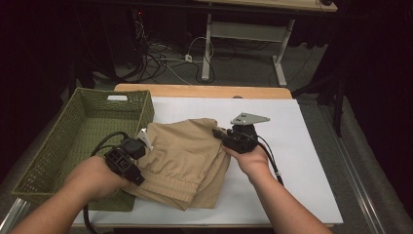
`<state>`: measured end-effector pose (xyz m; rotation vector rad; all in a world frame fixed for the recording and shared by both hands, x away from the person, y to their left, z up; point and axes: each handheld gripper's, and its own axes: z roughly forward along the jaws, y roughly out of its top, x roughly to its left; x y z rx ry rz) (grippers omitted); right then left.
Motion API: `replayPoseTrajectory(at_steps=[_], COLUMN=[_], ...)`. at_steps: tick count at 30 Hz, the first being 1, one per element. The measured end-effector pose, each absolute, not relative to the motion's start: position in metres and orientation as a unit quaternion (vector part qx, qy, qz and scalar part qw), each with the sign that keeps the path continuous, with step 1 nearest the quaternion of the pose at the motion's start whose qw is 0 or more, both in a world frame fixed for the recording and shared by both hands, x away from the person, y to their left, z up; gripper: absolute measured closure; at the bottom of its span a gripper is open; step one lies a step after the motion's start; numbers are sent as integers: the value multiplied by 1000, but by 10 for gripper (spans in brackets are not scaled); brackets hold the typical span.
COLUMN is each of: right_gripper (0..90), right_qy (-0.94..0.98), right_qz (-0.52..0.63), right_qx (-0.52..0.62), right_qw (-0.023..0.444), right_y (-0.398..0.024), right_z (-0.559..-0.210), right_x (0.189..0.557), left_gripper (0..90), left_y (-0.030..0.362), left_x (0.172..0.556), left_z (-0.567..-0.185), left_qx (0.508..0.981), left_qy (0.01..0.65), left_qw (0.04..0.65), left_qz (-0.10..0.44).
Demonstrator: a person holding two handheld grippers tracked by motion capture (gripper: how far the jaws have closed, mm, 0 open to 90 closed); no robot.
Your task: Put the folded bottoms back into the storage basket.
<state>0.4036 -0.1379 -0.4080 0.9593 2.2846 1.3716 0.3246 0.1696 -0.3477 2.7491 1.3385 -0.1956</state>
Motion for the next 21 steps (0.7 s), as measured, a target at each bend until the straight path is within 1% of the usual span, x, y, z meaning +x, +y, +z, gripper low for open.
replayPoseTrajectory(at_steps=[5,21], right_gripper=[839,839], right_qy=[792,783], right_qz=[487,499], right_qx=[333,321], right_qw=[159,184], right_y=[-134,-132], right_z=[-393,-349], right_x=[405,408], left_gripper=[750,749], left_y=[171,174], left_x=[328,346], left_z=[-335,-289], left_qx=[901,906], left_qy=[430,417], left_qw=[35,26], left_qz=[-54,-64])
